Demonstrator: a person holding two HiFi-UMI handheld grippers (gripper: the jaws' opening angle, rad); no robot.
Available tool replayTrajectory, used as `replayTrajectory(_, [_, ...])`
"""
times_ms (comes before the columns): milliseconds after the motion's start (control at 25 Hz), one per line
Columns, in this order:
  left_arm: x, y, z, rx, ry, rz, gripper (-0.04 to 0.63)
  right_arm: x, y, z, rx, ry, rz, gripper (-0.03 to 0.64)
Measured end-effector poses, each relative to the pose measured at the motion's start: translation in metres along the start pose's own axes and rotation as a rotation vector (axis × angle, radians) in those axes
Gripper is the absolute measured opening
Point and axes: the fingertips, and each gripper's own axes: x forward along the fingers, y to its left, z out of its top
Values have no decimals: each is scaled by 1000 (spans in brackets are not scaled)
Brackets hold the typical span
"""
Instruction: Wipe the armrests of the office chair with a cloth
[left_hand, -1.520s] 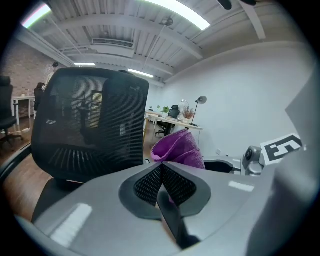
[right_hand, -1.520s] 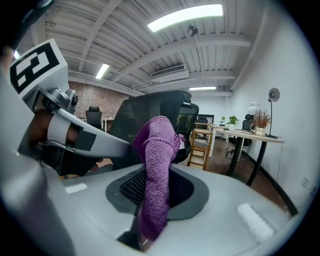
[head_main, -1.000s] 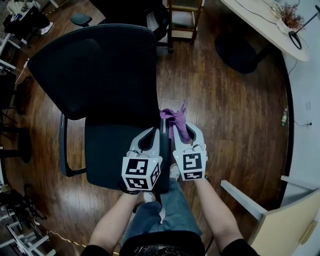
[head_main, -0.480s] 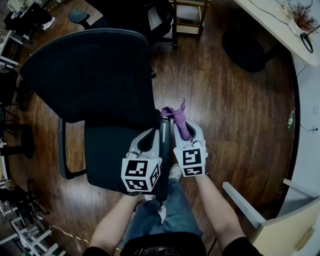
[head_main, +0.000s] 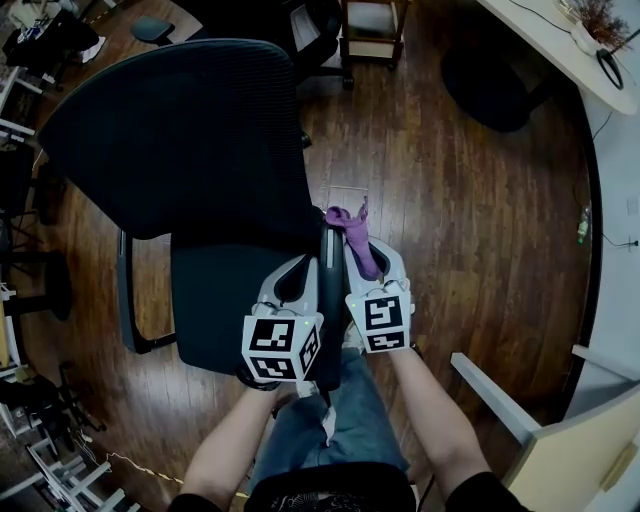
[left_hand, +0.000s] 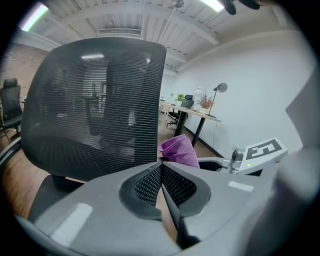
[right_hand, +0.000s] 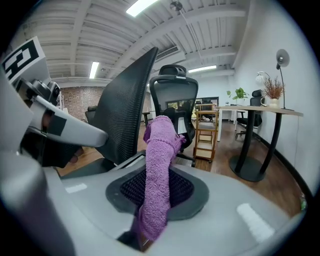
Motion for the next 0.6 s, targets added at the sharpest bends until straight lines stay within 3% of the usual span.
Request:
replayTrajectory(320, [-32, -11, -21, 18, -4, -46, 5, -35, 20, -11, 70, -15, -44, 74])
replayTrajectory(600, [-67, -23, -41, 51, -17, -93, 5, -70, 49, -26, 69, -24, -77, 74])
